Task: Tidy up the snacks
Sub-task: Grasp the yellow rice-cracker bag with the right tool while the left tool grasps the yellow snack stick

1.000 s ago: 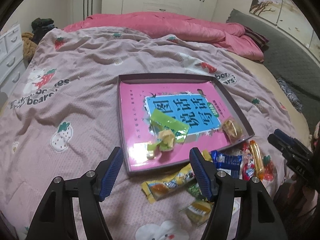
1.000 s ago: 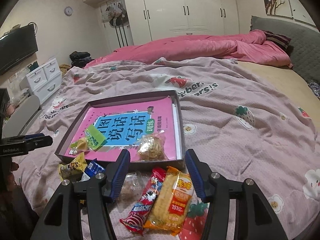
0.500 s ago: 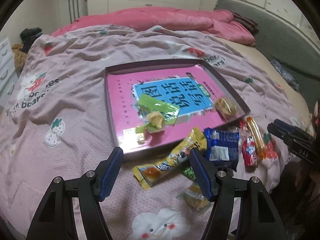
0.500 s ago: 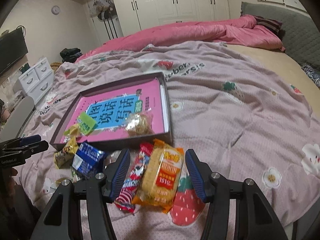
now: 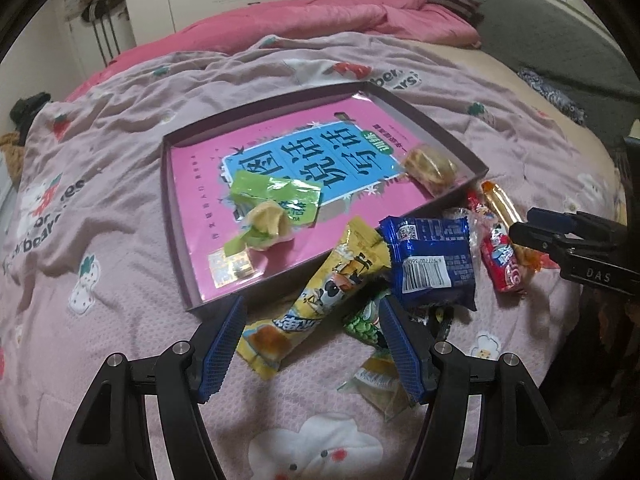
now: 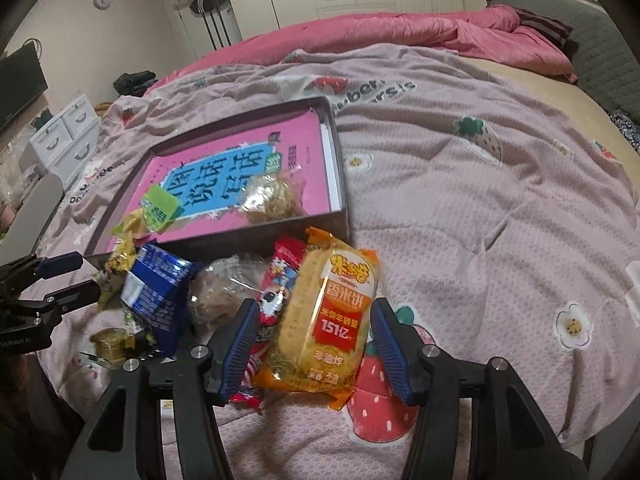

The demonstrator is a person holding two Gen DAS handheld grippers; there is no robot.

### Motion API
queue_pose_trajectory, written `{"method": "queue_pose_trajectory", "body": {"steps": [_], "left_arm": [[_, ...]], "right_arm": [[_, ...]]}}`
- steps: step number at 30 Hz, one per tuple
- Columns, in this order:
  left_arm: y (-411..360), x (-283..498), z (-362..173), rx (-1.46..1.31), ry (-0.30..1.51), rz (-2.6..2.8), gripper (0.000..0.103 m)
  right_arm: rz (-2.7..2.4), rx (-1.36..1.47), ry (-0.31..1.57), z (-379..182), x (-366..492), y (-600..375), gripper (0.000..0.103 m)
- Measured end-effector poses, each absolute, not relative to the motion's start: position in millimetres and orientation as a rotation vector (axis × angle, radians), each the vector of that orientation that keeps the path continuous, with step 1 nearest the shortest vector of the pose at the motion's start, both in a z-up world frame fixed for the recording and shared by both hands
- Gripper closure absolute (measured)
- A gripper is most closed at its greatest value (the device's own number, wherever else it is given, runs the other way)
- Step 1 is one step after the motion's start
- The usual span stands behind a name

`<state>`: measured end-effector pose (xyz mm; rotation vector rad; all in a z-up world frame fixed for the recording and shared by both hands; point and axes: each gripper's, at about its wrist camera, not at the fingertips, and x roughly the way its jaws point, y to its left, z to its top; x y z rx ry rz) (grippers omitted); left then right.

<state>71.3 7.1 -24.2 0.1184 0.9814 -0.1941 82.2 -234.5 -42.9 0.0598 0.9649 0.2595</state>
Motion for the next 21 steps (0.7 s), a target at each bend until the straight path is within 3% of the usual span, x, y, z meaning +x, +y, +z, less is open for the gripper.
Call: {"method": "queue_pose_trajectory", "body": {"steps": [4,10,19,20,21], "left_arm": [[7,78,-33,0.132,0.998,-0.187,0.033],[8,82,-35,0.132,0.985,-0.191,0.033],[3,81,-36,0.13,0.979,-0.229,0.033],[1,81,-36,0.13,0.982,-0.236,0.035],[0,81,-38,0.127,0.992,-0.248,0.046]], "right_arm": [[0.245,0.067,0.979,-49,84,-240,0.047],[0.227,0.022,0.984,-54,88,-238,0.06],[0.231,-0.091,0.965,-62,99,-224,0.067],[0.235,-0.088,0.963,-62,99,-225,0.067],[0.238,-0.081,0.961,-61,99,-226,0.067]]}}
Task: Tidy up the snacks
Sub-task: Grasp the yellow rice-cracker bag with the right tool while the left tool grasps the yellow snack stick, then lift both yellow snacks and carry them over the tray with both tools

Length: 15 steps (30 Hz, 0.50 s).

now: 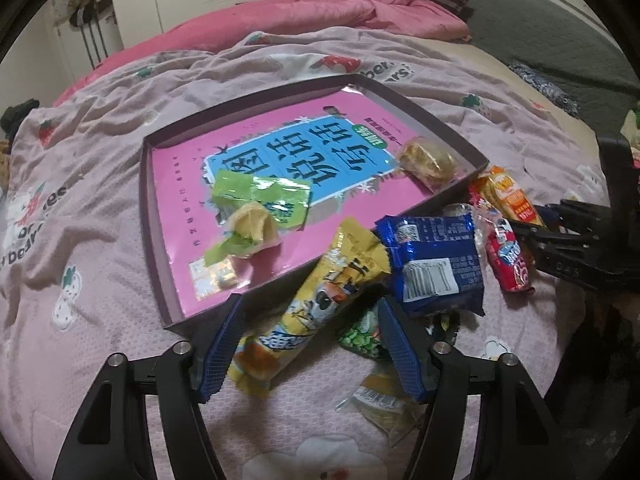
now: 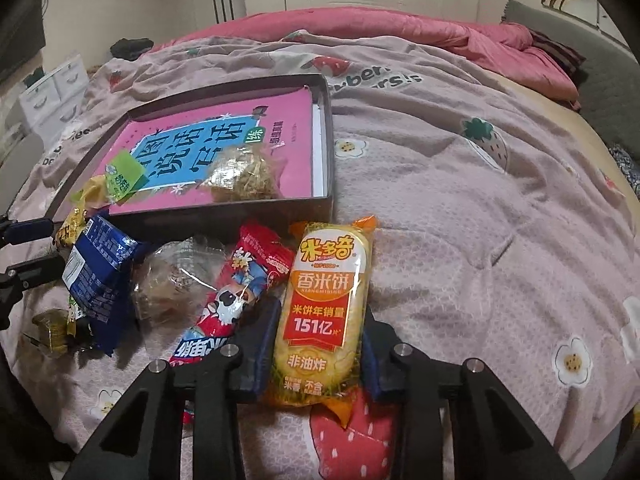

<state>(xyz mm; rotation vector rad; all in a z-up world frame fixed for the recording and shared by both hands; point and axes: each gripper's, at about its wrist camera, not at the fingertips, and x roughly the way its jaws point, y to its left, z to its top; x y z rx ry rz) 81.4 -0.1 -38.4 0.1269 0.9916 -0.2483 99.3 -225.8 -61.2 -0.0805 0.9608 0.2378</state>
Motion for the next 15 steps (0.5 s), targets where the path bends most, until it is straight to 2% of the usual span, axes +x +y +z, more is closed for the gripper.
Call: {"method": "queue_pose_trajectory", "body": {"steps": [3,15], "left_arm": [[-4,85,-49,0.138,1.031,-0.251,0.068],[18,82,-36,-0.019,1.01,-0.27,0.083]], "right_arm": [[0.247,-0.046,0.956,-59,99,-231,0.068],[0.285,0.056,0.889,-38,89,-245,0.069]]}}
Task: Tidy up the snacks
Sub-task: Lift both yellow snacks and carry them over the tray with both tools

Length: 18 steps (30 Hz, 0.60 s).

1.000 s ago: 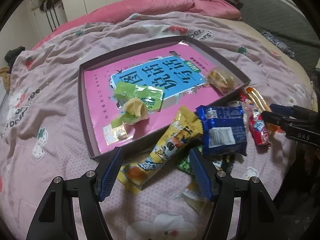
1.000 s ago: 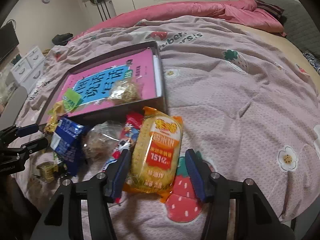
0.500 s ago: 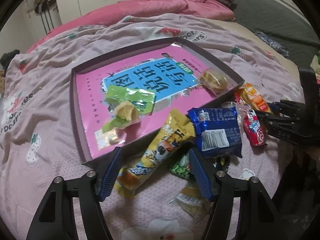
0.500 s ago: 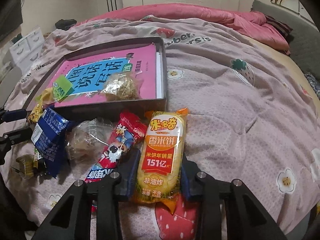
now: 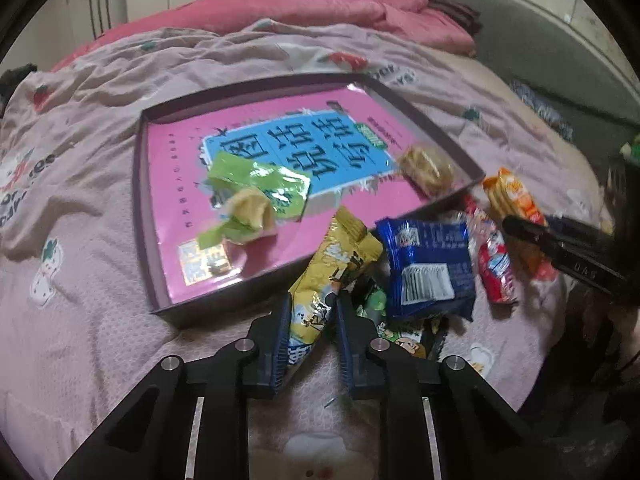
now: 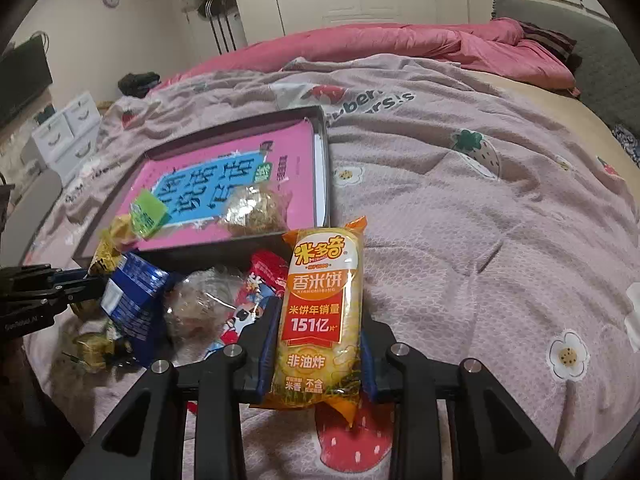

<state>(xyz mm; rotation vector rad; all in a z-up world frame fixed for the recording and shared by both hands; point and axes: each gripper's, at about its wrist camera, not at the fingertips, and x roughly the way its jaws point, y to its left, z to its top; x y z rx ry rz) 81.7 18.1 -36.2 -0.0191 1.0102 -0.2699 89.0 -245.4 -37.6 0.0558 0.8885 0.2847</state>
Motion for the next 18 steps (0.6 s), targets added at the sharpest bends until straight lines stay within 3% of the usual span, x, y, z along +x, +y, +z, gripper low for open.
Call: {"method": "queue_pose_trajectory", "body": {"steps": [18], "left_arm": [[33,79,-1,-0.134,0.927,-0.273,0.089]], "right_arm": [[0.352,0.014,0.749,6,78,-220,0.069]]}}
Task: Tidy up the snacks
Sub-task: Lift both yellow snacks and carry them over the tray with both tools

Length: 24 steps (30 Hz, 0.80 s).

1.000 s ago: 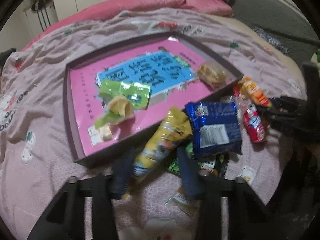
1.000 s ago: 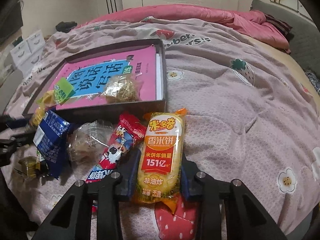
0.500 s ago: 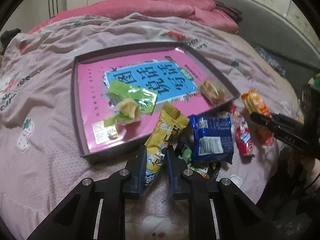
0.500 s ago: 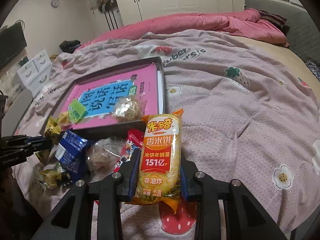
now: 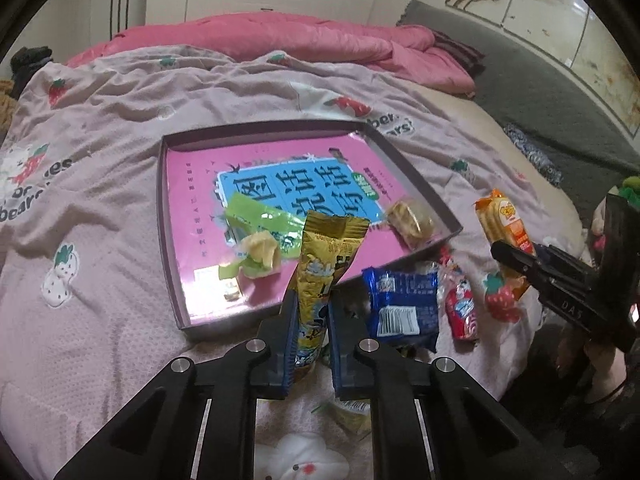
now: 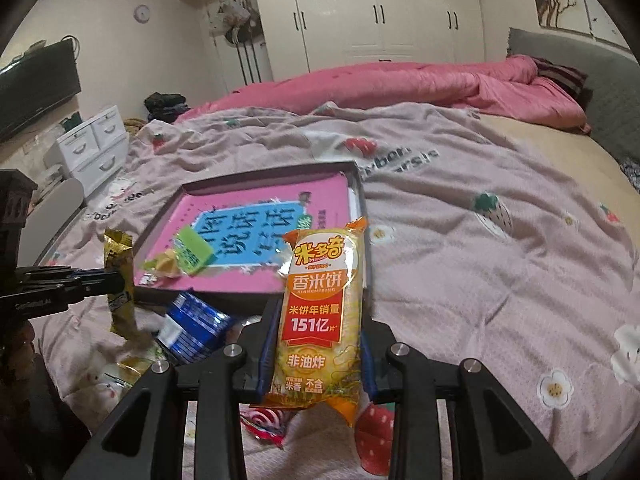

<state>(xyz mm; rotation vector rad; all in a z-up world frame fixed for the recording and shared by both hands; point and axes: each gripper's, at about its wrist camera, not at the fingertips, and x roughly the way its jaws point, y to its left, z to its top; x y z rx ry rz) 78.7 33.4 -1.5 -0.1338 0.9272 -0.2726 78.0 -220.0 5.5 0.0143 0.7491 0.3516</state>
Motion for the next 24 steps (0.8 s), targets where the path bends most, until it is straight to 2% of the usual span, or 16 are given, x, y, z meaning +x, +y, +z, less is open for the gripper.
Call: {"method": "queue_pose_trajectory", "body": {"steps": [14,24], "left_arm": [[49,102,32,-0.226,0.805,-0.243,0.089],[50,130,17,-0.319,0.805,-0.252,0.089]], "right_arm": [[0.418,0.007,0.666,33,100,-186,0.069],[0.462,-0.034,0.675,25,118,-148,0.069]]}}
